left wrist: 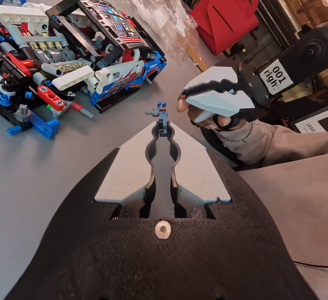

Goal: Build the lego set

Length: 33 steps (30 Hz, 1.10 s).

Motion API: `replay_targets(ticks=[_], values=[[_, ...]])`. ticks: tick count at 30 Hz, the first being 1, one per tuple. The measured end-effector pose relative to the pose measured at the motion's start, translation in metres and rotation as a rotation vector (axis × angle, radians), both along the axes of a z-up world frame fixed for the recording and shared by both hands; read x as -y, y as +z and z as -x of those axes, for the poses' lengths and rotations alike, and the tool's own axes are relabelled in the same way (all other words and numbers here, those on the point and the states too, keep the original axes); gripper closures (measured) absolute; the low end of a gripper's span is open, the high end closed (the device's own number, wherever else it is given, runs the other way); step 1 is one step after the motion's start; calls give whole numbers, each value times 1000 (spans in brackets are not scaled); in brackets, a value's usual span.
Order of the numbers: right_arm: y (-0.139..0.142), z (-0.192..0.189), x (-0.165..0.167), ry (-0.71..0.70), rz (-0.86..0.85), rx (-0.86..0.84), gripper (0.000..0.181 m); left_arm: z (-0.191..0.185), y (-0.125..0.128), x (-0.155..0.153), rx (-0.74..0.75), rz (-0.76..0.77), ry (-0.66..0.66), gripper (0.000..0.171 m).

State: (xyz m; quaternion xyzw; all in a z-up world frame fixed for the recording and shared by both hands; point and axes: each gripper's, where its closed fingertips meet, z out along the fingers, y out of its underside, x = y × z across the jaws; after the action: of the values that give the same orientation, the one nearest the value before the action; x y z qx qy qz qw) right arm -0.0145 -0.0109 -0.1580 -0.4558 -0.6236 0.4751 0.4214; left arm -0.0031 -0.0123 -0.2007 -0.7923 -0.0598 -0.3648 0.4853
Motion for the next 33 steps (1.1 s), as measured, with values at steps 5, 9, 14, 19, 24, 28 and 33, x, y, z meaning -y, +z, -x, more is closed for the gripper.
replay_targets(ticks=[5,9,14,19,24,28,33], values=[[-18,-2,9,103,-53,57,180,4,-8,2,-71,23,0,165],[-18,-4,14,129,-233,-25,180,1,10,3,189,3,-27,165],[1,-7,22,135,-290,-167,180,-5,24,7,374,-10,-67,165],[20,-11,23,145,-180,-251,180,-12,29,10,445,-5,-110,166],[7,-8,27,170,-170,-186,180,-18,21,10,333,-1,-128,165],[4,-7,23,165,-121,-154,179,-4,-23,10,-241,60,-101,164],[7,-7,19,164,6,-127,180,12,-52,14,-706,91,-122,159]])
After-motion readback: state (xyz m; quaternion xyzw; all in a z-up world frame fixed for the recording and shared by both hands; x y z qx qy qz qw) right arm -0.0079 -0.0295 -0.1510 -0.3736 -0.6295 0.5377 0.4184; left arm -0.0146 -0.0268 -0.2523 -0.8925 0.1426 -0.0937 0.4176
